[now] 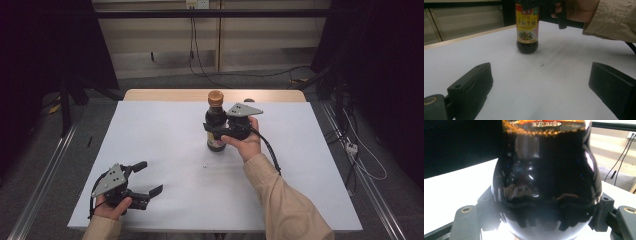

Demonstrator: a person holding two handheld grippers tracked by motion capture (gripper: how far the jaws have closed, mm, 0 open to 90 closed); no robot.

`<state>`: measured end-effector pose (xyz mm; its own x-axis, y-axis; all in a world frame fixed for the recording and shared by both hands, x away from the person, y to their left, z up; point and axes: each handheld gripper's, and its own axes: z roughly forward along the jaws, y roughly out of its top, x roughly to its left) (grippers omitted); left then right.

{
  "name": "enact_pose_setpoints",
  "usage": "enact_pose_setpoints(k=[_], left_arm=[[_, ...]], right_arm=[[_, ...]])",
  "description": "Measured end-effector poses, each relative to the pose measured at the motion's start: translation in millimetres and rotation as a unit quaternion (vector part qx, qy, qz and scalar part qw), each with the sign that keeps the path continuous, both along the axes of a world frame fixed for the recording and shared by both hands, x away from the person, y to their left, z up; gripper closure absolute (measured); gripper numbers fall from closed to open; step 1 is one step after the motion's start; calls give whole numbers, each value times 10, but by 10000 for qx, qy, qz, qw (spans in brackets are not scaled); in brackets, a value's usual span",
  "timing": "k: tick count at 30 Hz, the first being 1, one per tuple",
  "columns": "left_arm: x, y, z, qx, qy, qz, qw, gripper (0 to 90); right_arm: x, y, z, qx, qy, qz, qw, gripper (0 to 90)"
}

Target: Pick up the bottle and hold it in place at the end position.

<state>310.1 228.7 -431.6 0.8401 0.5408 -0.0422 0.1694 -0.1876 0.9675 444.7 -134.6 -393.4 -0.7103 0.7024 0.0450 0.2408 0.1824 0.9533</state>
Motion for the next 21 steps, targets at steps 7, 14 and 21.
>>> enact_pose_setpoints(k=[7,14,21], left_arm=[[-1,5,-2,17,-5,14,10000,49],[-2,2,-6,15,21,-6,10000,49],[-2,-18,-10,6,51,-15,10000,49]], right_arm=[[-3,3,-24,52,-15,33,10000,269],[6,-28,-36,124,41,15,9999,268],[4,-47,-32,105,92,46,9999,268]])
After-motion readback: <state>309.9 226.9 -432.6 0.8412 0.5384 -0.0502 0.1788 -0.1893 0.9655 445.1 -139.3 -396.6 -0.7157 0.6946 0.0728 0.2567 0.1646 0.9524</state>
